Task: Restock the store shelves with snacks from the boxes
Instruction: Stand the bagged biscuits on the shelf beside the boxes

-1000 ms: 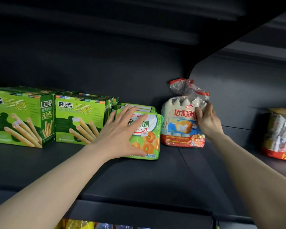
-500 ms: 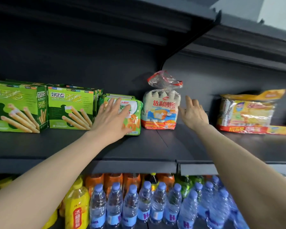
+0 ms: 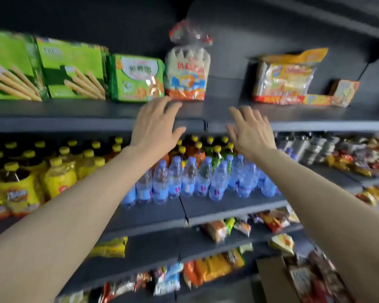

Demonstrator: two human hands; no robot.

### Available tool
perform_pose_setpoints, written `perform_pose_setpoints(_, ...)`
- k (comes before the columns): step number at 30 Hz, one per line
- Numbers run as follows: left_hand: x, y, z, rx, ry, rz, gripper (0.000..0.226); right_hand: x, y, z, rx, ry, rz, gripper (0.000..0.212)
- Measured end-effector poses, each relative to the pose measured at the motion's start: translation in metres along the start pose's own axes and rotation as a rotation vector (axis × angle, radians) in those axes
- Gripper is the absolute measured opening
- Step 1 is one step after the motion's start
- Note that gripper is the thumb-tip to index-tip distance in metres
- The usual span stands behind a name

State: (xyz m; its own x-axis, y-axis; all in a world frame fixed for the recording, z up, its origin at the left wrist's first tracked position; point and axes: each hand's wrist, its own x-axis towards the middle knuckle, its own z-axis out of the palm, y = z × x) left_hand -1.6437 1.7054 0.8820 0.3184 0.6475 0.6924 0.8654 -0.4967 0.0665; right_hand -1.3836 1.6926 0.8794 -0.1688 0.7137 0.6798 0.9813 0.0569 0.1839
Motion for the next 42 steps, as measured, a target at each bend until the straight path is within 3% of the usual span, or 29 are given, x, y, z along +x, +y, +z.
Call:
perform_pose_setpoints(5,-0.066,0.042,0.05,-0.142,-0.03,0.013,0.049,-0.106,0.007,0.02,-0.006,-0.068,0.057,0.047)
perform_pose_setpoints(9,-0.133,0.062,0.115,-0.221,-0.101,0.049,0.045,-0.204,0.005,0.068,0.041,-0.237,0.092,0.048)
perform_pose_setpoints(16,-0.288,0.088,0.243,-0.285,-0.448,-0.053,0.045,-0.383,-0.014,0.163,0.186,-0.598,0.172,0.048)
perform_pose_setpoints(31,-0.679,0.121,0.48,-0.204,-1.218,-0.372,0.074,-0.71,-0.092,0.403,0.397,-1.251,0.358,0.062)
perform_pose_setpoints(37,-0.752,0.11,0.557,-0.154,-1.305,-0.258,0.086,-0.776,-0.151,0.484,0.492,-1.418,0.543,0.079)
perform_pose_setpoints(42,-0.776,0.106,0.601,-0.101,-1.27,-0.205,0.095,-0.796,-0.198,0.536,0.665,-1.409,0.874,0.092)
